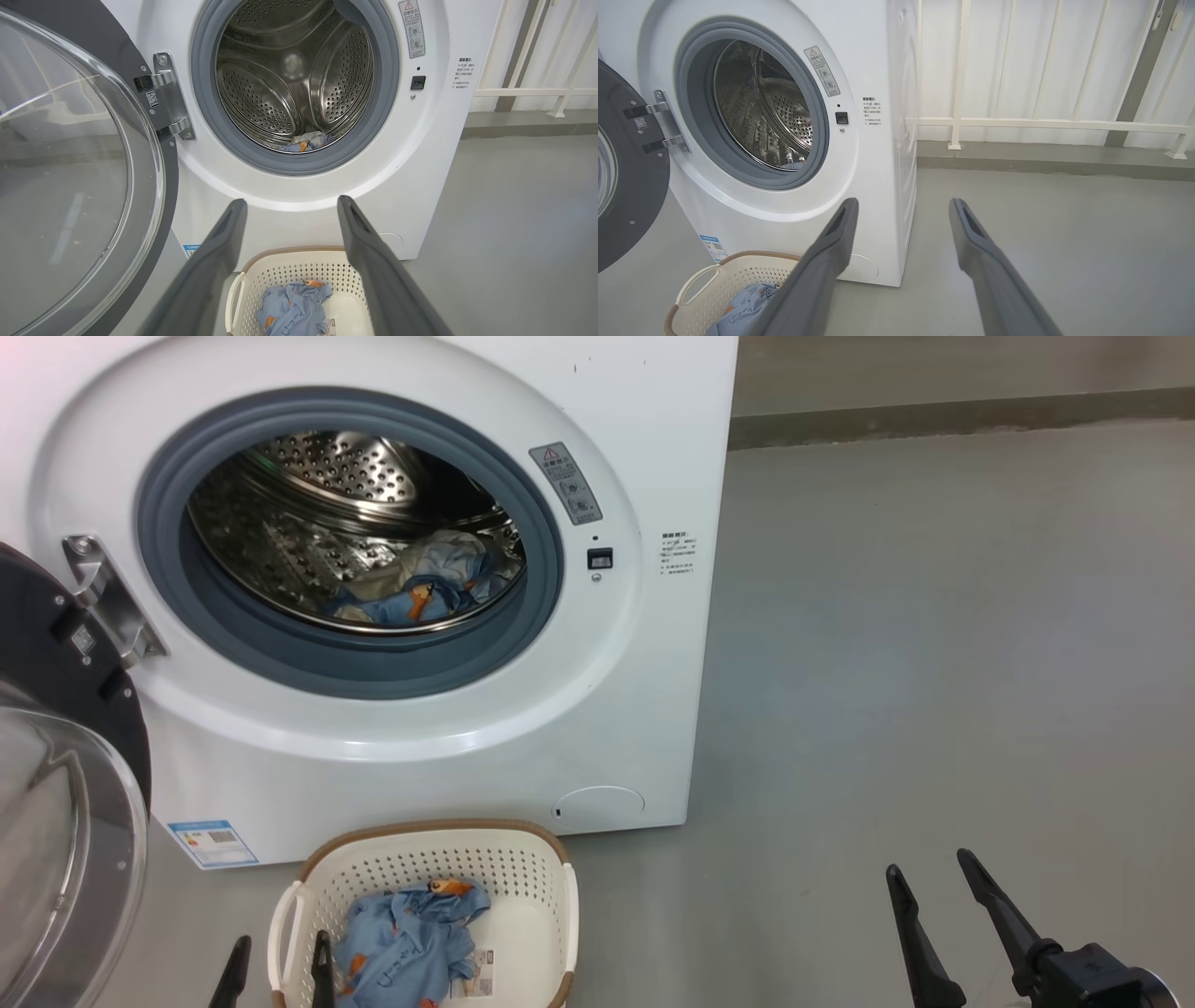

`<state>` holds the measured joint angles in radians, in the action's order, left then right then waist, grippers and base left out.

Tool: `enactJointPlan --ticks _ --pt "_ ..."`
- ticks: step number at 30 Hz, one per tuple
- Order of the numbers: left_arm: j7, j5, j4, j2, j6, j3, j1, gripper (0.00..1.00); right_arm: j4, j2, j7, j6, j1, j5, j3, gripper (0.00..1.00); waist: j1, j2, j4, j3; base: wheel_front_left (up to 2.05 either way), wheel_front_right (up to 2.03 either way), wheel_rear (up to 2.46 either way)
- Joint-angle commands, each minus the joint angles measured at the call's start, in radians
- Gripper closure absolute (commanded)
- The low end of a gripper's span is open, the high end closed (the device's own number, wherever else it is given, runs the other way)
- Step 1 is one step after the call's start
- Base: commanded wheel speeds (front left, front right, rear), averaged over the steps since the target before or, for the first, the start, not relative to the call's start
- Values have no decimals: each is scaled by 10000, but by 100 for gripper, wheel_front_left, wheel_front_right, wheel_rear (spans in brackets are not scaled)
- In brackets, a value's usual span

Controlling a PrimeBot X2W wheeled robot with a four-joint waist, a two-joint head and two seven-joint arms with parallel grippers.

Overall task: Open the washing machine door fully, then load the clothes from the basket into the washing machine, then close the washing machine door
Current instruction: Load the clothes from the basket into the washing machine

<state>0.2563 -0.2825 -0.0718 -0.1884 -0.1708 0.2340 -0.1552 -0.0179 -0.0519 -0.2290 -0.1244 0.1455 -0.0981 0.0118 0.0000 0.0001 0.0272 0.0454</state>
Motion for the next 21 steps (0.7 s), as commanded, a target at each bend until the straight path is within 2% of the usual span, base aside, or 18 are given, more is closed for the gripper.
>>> enactJointPlan --ticks 1,9,15,18,20,21 --pt "55 90 135 -67 46 -396 423 0 -303 -62 6 -63 -185 -14 -232 0 0 -1 -9 -36 0 0 0" --pt "50 -190 -987 113 536 -169 1088 0 -387 -107 17 -63 -315 -96 -314 0 0 -1 -69 -469 0 0 0" --pt "-190 -232 -2752 386 623 44 2139 0 -663 -135 14 -63 -525 -107 -296 0 0 -1 -128 -1345 0 0 0" --pt "-246 -234 -3490 513 857 243 2687 0 -774 -186 12 -63 -676 -60 -292 0 0 -1 -138 -1783 0 0 0" --pt "-262 -239 -4320 650 1138 449 3308 0 -890 -233 -7 -63 -886 -50 -318 0 0 -1 -162 -2277 0 0 0" --pt "-242 -282 -5149 807 1415 607 4004 0 -1004 -281 -37 -63 -1124 -46 -333 0 0 -1 -180 -2797 0 0 0"
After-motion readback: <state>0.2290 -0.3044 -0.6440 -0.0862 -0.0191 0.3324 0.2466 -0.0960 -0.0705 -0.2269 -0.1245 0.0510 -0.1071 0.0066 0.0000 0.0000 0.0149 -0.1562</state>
